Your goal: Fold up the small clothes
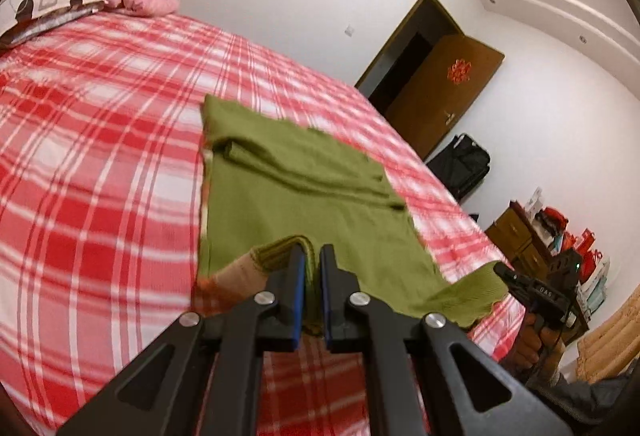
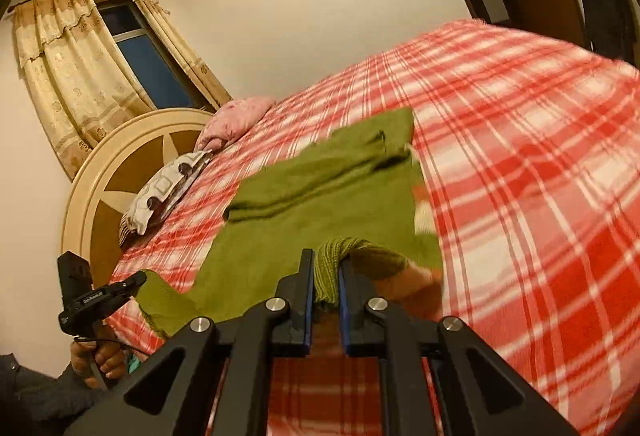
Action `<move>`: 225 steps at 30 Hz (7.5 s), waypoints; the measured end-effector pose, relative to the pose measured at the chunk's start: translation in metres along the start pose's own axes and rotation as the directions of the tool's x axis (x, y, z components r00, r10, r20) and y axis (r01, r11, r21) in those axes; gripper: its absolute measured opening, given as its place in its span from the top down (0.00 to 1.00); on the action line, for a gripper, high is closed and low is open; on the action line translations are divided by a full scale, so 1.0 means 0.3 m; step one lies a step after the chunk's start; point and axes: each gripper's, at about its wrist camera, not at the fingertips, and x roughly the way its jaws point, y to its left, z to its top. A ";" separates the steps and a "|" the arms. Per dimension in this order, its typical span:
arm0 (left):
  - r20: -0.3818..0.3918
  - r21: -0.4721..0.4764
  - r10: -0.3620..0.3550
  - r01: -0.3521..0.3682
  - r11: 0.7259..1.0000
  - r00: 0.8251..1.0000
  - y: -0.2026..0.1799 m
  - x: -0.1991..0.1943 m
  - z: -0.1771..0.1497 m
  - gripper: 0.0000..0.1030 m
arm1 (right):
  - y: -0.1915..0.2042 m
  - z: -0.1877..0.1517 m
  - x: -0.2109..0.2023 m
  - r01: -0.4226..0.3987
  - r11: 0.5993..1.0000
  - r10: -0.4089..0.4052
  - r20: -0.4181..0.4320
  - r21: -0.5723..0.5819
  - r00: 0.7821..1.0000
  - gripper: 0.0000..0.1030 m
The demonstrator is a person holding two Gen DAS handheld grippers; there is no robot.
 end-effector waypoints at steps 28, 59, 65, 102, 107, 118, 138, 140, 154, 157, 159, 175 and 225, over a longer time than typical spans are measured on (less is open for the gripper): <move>0.040 -0.063 0.003 -0.001 0.998 0.999 0.146 0.311 0.403 0.93 | 0.048 0.476 0.399 0.094 0.992 -0.091 0.037 -0.087 0.995 0.91; -0.176 0.105 0.196 -0.180 0.978 0.965 0.298 0.758 0.549 0.44 | -0.156 0.665 1.029 0.189 0.979 -0.200 -0.169 -0.075 0.965 0.91; -0.262 0.141 0.252 -0.221 0.965 0.932 0.314 0.825 0.522 0.89 | -0.152 0.662 1.020 0.187 0.978 -0.201 -0.175 -0.095 0.964 0.91; -0.047 0.185 0.328 -0.314 0.931 0.944 0.227 0.585 0.430 0.41 | -0.308 0.639 0.922 0.173 0.983 -0.149 -0.292 0.058 0.945 0.33; -0.048 0.256 0.344 -0.321 0.912 0.938 0.190 0.560 0.360 0.37 | -0.267 0.447 0.791 0.193 0.981 -0.190 -0.365 -0.029 0.911 0.56; -0.101 0.181 0.393 -0.371 0.911 0.914 0.278 0.554 0.315 0.36 | -0.222 0.336 0.666 0.184 0.977 -0.213 -0.407 -0.108 0.888 0.96; -0.138 0.196 0.420 -0.391 0.899 0.897 0.269 0.529 0.239 0.22 | 0.016 0.409 0.663 0.191 0.958 -0.241 -0.243 -0.214 0.939 0.50; -0.140 0.213 0.431 -0.398 0.892 0.892 0.266 0.534 0.233 0.21 | 0.074 0.386 0.723 0.175 0.956 -0.235 -0.259 -0.235 0.937 0.50; -0.142 0.200 0.438 -0.407 0.891 0.888 0.285 0.512 0.208 0.04 | 0.233 0.124 0.875 0.168 0.884 -0.350 -0.378 -0.437 0.857 0.49; -0.152 0.239 0.480 -0.439 0.866 0.864 0.273 0.541 0.204 0.00 | 0.306 0.154 0.884 0.113 0.903 -0.274 -0.350 -0.415 0.896 0.49; -0.153 0.255 0.497 -0.452 0.855 0.854 0.269 0.551 0.200 0.00 | 0.358 0.160 0.906 0.069 0.907 -0.224 -0.336 -0.416 0.915 0.49; -0.155 0.243 0.479 -0.437 0.866 0.864 0.270 0.527 0.186 0.00 | 0.401 0.003 1.004 0.074 0.886 -0.248 -0.332 -0.457 0.910 0.49; -0.157 -0.070 0.040 -0.052 0.996 0.987 0.493 0.629 0.524 0.03 | 0.811 -0.161 1.104 -0.063 0.666 -0.185 -0.246 -0.743 0.951 0.89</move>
